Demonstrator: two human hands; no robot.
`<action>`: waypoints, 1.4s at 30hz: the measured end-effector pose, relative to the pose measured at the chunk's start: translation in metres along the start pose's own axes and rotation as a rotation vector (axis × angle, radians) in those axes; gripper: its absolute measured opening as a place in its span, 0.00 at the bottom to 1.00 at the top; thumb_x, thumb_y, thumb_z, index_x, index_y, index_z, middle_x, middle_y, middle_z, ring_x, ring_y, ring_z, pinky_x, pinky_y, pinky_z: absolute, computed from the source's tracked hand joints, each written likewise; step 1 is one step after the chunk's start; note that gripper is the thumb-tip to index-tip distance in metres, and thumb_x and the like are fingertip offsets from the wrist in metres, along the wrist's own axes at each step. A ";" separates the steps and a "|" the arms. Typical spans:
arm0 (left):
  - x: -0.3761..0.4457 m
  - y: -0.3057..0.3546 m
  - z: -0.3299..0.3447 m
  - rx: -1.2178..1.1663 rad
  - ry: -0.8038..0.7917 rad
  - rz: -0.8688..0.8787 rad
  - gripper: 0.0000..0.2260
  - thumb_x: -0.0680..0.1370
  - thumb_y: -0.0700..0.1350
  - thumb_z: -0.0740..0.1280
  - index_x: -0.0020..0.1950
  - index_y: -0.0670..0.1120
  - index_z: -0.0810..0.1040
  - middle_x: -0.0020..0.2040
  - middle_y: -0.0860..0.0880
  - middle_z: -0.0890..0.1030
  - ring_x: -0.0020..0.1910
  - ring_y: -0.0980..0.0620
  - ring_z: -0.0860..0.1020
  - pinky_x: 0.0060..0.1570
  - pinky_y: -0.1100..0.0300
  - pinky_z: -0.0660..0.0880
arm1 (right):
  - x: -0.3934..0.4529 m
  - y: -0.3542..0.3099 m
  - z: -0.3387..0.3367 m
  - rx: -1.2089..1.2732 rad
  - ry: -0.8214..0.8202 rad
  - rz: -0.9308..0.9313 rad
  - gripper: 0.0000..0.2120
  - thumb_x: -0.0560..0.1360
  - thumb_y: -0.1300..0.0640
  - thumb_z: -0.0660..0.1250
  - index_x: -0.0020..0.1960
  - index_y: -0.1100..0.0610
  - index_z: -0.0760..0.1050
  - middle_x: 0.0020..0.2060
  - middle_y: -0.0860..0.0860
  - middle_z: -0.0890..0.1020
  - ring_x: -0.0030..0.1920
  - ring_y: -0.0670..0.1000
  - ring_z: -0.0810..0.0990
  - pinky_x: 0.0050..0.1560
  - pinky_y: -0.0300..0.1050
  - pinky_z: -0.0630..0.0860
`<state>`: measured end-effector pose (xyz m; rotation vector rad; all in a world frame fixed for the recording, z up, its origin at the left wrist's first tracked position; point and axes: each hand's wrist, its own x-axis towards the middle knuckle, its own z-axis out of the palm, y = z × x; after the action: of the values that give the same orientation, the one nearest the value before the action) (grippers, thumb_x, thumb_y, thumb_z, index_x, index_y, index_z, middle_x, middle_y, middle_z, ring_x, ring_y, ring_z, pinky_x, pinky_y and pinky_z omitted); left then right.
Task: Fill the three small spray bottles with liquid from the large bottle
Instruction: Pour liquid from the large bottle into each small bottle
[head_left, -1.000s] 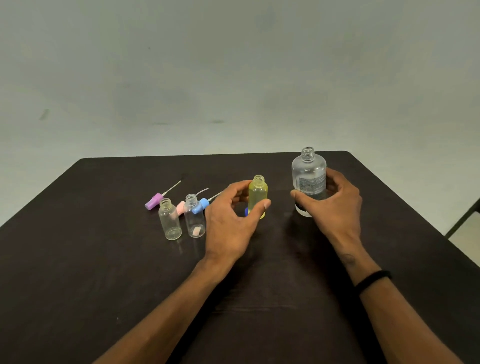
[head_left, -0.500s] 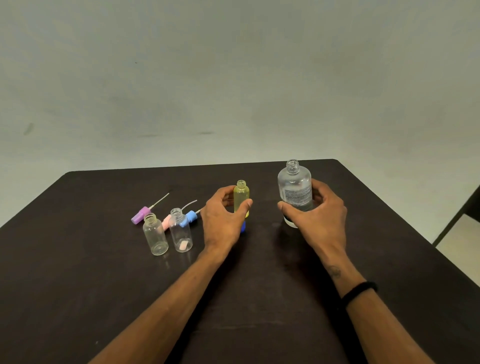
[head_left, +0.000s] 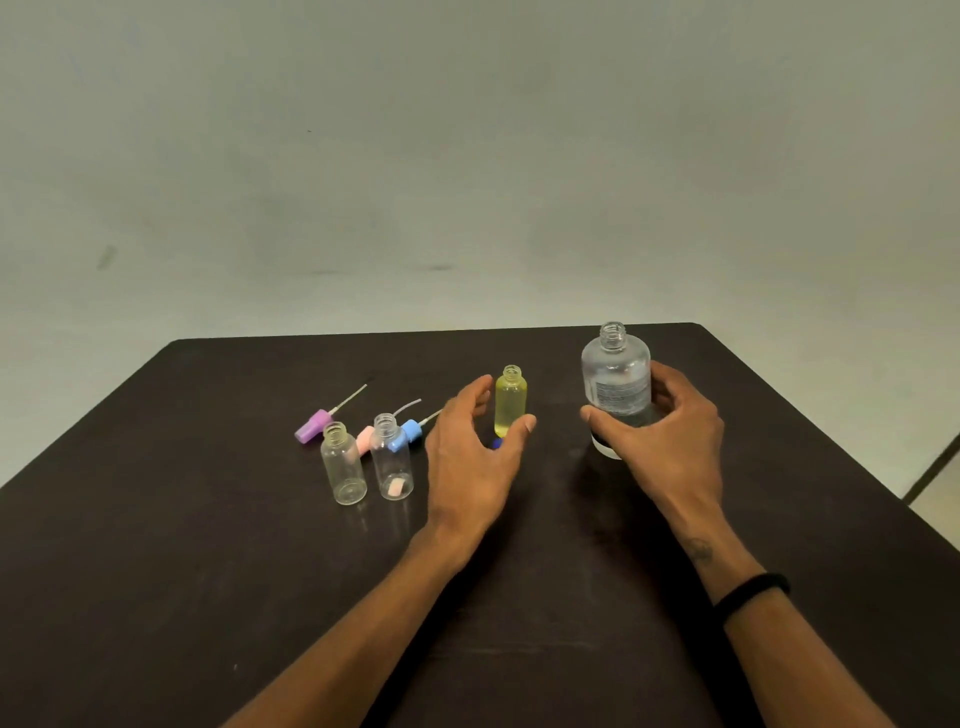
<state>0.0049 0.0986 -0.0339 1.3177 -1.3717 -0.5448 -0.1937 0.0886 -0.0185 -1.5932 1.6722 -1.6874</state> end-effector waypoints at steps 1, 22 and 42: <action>-0.012 0.006 -0.008 0.018 -0.007 0.063 0.30 0.76 0.52 0.78 0.76 0.53 0.73 0.67 0.57 0.79 0.67 0.60 0.77 0.69 0.52 0.76 | 0.000 -0.001 0.000 0.003 0.000 0.002 0.30 0.64 0.53 0.87 0.62 0.45 0.80 0.48 0.38 0.83 0.48 0.25 0.80 0.47 0.19 0.72; -0.010 0.018 -0.141 0.837 -0.014 0.093 0.30 0.70 0.76 0.62 0.63 0.60 0.82 0.82 0.47 0.59 0.85 0.45 0.42 0.74 0.29 0.30 | -0.002 -0.008 0.000 -0.018 -0.017 -0.019 0.32 0.65 0.53 0.87 0.66 0.52 0.81 0.52 0.44 0.84 0.49 0.32 0.80 0.50 0.24 0.70; -0.036 0.038 -0.109 0.347 0.052 0.422 0.18 0.73 0.56 0.79 0.60 0.55 0.80 0.61 0.60 0.80 0.72 0.61 0.72 0.72 0.61 0.70 | -0.002 -0.006 0.000 -0.008 -0.023 -0.033 0.32 0.64 0.54 0.87 0.66 0.50 0.81 0.51 0.44 0.84 0.50 0.31 0.80 0.47 0.18 0.72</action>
<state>0.0789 0.1789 0.0169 1.2474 -1.6934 0.0161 -0.1899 0.0920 -0.0142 -1.6466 1.6522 -1.6742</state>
